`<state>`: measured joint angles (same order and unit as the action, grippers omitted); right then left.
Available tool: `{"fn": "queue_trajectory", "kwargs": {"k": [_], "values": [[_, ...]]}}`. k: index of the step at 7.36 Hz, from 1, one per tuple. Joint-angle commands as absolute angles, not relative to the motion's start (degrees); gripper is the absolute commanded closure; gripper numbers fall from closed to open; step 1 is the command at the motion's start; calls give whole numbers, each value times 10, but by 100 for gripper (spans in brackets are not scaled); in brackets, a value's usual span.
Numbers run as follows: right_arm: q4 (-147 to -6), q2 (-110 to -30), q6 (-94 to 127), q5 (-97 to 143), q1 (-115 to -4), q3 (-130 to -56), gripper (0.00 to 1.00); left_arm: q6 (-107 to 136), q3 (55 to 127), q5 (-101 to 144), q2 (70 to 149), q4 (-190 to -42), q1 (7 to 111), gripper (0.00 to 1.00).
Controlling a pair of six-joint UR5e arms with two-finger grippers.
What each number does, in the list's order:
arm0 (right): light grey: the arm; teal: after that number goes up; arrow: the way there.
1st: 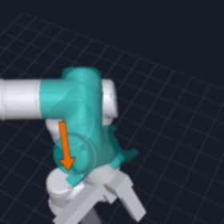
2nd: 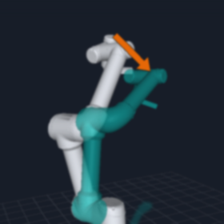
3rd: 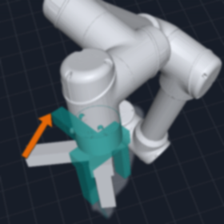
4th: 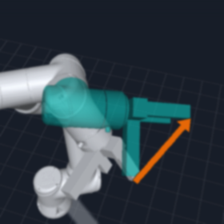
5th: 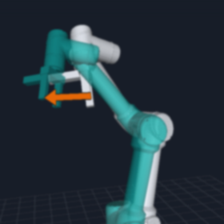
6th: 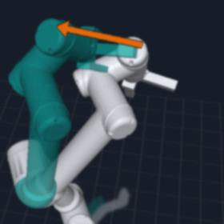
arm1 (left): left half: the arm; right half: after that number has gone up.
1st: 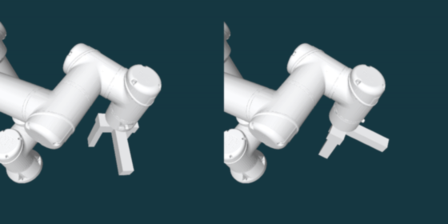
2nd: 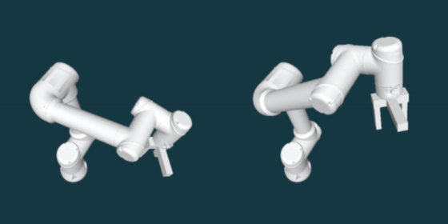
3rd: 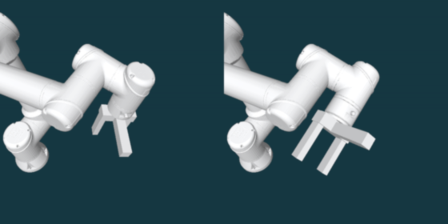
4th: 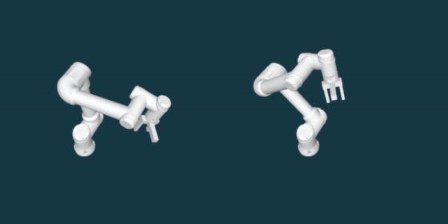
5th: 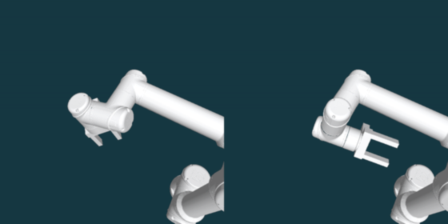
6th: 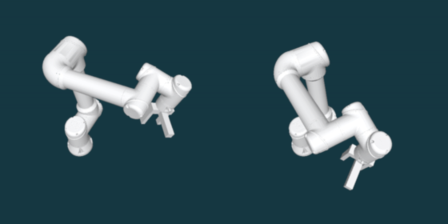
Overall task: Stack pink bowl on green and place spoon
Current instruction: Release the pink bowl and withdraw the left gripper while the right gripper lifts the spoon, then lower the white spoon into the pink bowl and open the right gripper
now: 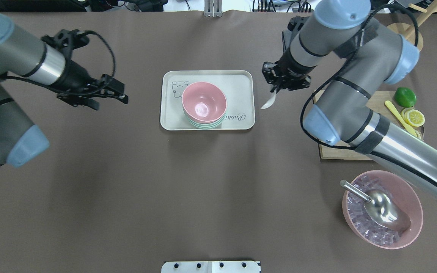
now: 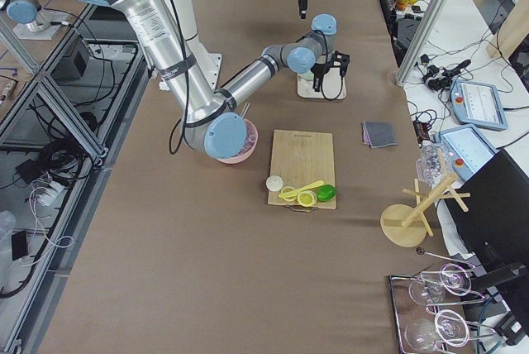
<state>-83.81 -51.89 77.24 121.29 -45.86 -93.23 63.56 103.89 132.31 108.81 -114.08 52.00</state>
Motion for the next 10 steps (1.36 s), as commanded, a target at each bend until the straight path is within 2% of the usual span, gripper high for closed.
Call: {"fn": "queue_trajectory", "kwargs": {"k": [1,2,4,7,8,9,10], "values": [[-838,-448,879,1162,-394,-916,100,530,1064,1361,997,-1143,569,2],[-832,-431,905,1137,-375,-908,100,520,1058,1358,996,-1143,570,2],[-769,-396,920,1129,-371,-828,100,519,1056,1357,995,-1143,570,2],[-760,-392,912,1129,-381,-808,100,521,1055,1354,994,-1143,570,2],[-737,-392,912,1129,-381,-785,32,524,1055,1354,994,-1143,570,2],[-727,-393,911,1129,-382,-781,0,525,1055,1354,993,-1143,570,2],[-729,-402,896,1149,-402,-791,0,525,1056,1354,986,-1143,570,2]]}}
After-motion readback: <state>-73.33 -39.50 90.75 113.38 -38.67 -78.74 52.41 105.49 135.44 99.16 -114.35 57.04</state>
